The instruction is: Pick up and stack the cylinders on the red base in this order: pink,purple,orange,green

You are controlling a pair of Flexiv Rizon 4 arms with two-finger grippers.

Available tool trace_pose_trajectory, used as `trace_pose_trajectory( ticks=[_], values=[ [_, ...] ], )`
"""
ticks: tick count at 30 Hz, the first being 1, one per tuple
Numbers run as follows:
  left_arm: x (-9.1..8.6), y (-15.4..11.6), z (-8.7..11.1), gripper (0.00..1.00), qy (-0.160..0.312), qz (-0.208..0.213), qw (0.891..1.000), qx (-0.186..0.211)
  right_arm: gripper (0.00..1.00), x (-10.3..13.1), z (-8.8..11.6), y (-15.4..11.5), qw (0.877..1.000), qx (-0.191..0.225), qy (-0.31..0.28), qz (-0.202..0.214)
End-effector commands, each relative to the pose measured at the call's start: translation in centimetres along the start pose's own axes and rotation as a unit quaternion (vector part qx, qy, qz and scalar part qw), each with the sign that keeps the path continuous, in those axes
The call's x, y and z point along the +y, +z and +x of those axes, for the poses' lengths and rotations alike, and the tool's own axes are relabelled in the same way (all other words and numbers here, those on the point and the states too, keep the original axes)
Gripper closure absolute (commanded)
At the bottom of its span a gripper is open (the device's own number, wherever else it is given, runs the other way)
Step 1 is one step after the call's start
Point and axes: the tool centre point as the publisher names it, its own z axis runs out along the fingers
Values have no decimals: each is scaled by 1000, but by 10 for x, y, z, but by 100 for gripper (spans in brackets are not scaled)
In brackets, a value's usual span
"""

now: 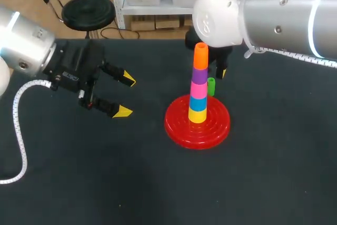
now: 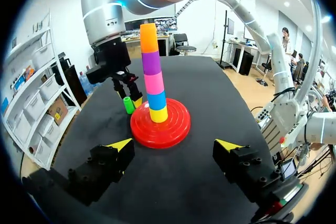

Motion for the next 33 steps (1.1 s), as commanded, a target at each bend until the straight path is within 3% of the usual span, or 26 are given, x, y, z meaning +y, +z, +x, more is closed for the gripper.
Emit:
trace_pose_trajectory(
  ticks=[1,33],
  values=[
    [0,1,1,0,1,-1,1000,-1,100,-1,1,0,1000,0,0,-7],
    [0,1,1,0,1,-1,1000,-1,100,-1,4,0,1000,5,3,-5]
  ],
)
